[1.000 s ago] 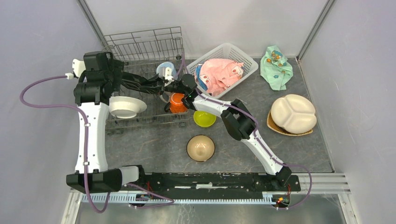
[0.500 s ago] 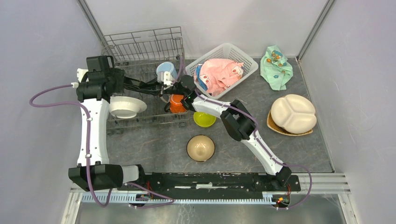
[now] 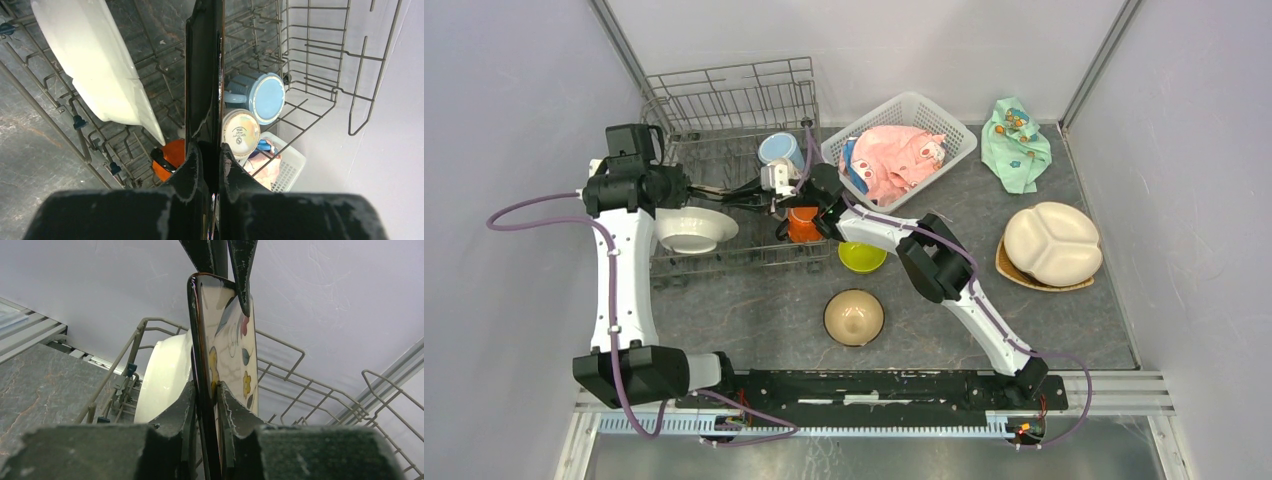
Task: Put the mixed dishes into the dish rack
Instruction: Insert the plate into the dish rack.
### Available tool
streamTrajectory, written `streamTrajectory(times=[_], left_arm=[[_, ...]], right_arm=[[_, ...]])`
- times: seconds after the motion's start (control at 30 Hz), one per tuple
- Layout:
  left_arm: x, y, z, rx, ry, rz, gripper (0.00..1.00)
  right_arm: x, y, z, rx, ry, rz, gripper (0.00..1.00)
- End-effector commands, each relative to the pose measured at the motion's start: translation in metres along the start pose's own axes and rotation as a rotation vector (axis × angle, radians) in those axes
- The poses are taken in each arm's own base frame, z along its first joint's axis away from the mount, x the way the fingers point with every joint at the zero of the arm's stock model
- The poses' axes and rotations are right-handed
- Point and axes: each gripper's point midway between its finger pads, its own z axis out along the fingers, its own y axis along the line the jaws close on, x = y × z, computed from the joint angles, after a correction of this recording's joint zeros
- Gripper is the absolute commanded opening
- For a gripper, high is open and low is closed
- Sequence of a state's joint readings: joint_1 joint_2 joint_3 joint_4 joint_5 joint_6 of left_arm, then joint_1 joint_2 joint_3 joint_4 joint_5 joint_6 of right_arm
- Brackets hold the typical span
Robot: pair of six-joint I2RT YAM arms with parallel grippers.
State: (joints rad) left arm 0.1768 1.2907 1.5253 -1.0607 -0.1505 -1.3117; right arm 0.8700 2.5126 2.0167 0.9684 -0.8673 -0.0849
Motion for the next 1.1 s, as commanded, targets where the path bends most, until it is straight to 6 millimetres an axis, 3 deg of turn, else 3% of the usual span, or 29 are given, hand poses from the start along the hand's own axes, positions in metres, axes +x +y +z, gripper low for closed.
streamTrajectory(times=[0.0, 0.1, 0.27, 0.33, 0.5, 0.63, 0.83, 0.97, 1.07], left_arm=[[-0.022, -0.051, -0.017, 0.168, -0.033, -0.161, 0.02], [-0.026, -0.059, -0.018, 0.183, -0.043, -0.174, 0.02], [-0.039, -0.071, -0.024, 0.201, -0.083, -0.175, 0.02], [-0.044, -0.075, -0.027, 0.207, -0.101, -0.181, 0.02], [-0.056, -0.078, -0.031, 0.216, -0.158, -0.18, 0.02], [-0.059, -0.086, -0.031, 0.248, -0.172, -0.15, 0.02], [-0.064, -0.103, -0.038, 0.31, -0.189, -0.121, 0.02], [-0.067, -0.122, -0.05, 0.405, -0.202, -0.088, 0.02], [-0.074, -0.122, -0.053, 0.411, -0.242, -0.075, 0.02]], right_arm=[[-0.181, -0.046, 0.014, 0.149, -0.336, -0.312, 0.16], [-0.176, -0.049, 0.015, 0.166, -0.331, -0.294, 0.14], [-0.175, -0.054, 0.01, 0.216, -0.341, -0.249, 0.36], [-0.174, -0.058, 0.007, 0.24, -0.339, -0.243, 0.4], [-0.156, -0.065, 0.007, 0.262, -0.314, -0.22, 0.01], [-0.152, -0.06, 0.007, 0.253, -0.338, -0.158, 0.0], [-0.146, -0.076, 0.007, 0.33, -0.383, -0.137, 0.0], [-0.138, -0.075, 0.007, 0.337, -0.425, -0.094, 0.0], [-0.135, -0.079, 0.001, 0.386, -0.444, -0.063, 0.0]])
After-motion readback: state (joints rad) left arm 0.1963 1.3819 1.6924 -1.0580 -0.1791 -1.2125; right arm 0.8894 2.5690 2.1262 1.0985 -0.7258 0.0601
